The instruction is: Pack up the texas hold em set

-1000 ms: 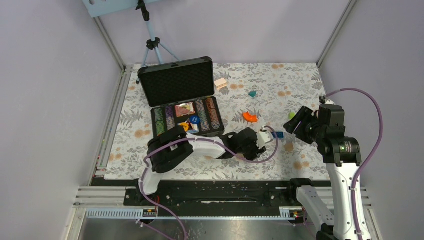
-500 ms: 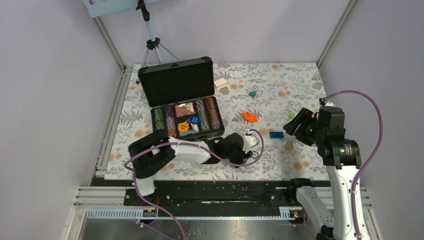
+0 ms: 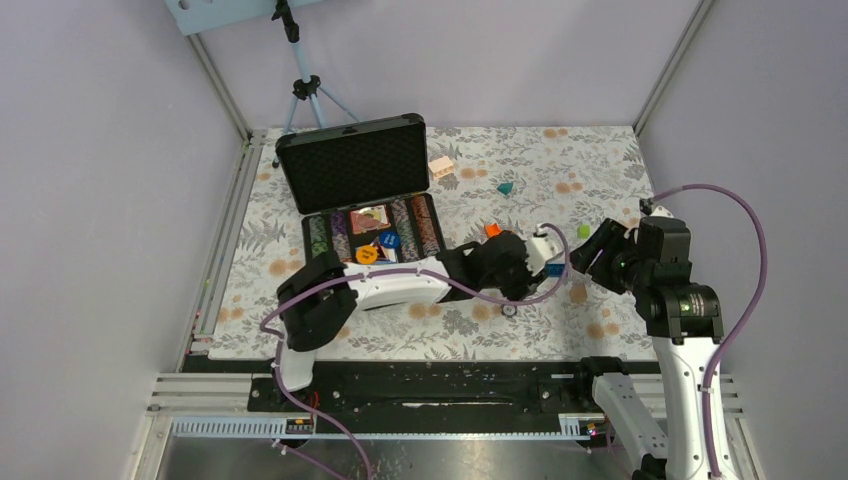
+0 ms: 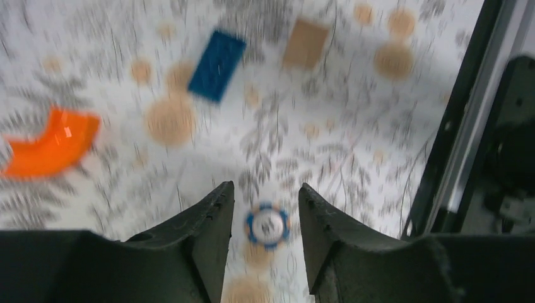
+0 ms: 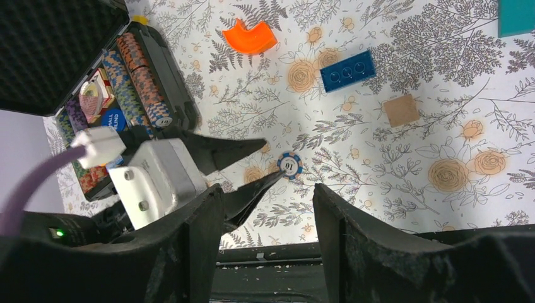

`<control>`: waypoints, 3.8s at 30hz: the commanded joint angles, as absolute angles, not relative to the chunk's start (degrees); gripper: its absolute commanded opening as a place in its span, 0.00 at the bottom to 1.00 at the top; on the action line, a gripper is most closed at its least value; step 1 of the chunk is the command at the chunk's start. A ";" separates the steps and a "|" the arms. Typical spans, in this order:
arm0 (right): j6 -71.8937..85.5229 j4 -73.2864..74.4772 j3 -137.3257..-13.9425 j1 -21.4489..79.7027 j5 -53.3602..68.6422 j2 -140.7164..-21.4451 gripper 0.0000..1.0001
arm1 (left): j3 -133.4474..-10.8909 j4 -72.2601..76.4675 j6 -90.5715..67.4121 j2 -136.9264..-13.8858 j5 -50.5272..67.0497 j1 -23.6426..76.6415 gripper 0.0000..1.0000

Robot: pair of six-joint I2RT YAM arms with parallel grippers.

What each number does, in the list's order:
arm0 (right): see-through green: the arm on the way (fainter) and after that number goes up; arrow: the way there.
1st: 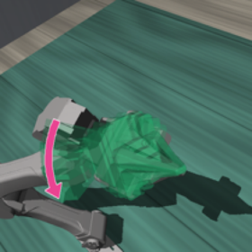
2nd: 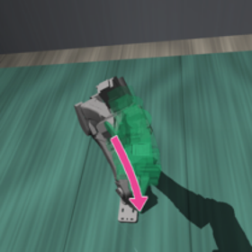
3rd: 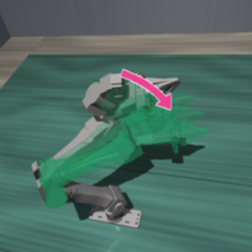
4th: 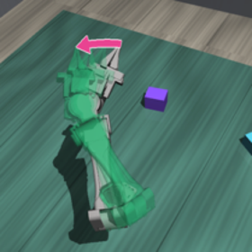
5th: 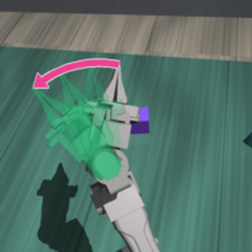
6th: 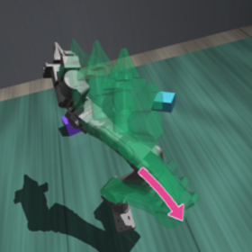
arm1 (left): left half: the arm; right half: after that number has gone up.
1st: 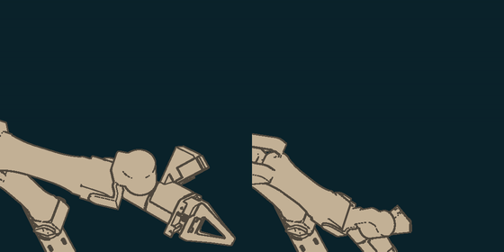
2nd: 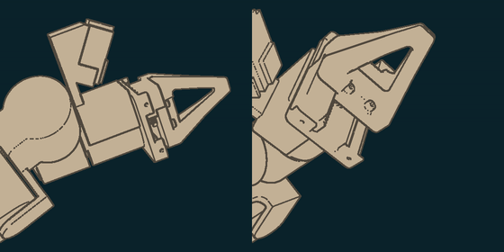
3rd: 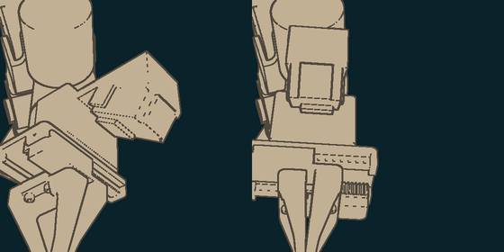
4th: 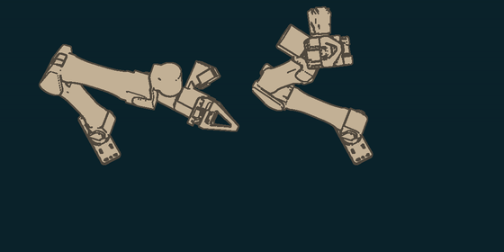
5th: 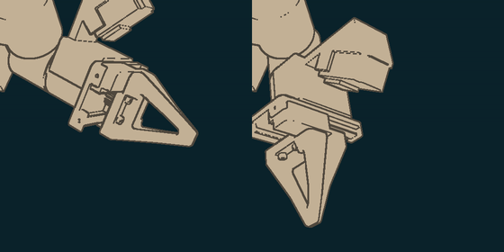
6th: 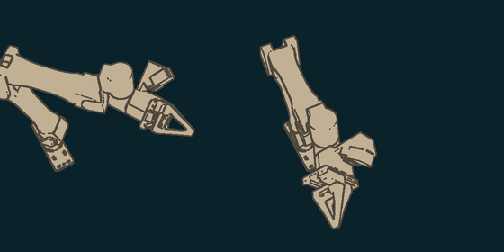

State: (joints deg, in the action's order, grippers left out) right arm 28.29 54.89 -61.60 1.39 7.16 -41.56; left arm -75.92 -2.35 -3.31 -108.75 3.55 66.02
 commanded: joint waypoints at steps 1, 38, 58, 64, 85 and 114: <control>28.22 55.42 -62.49 1.60 8.00 -41.15 0.61 | -84.86 -3.49 1.52 -115.74 5.78 66.38 0.41; 27.14 55.91 -63.30 1.67 6.02 -41.31 0.62 | -66.02 3.11 0.26 -119.74 7.46 66.36 0.37; 28.10 55.47 -62.44 1.60 7.11 -40.90 0.63 | -56.64 -8.82 0.27 -109.32 3.79 66.35 0.35; 28.16 55.39 -62.14 1.65 7.29 -40.69 0.64 | -51.97 -10.31 0.18 -106.03 1.83 66.40 0.36; 28.17 54.97 -61.57 1.67 3.78 -40.92 0.65 | -77.04 -16.28 2.23 -91.95 -2.84 60.53 0.47; 47.78 30.67 -51.01 51.01 -6.96 -74.84 0.84 | -45.00 -30.25 -27.21 -41.89 -15.51 36.87 0.99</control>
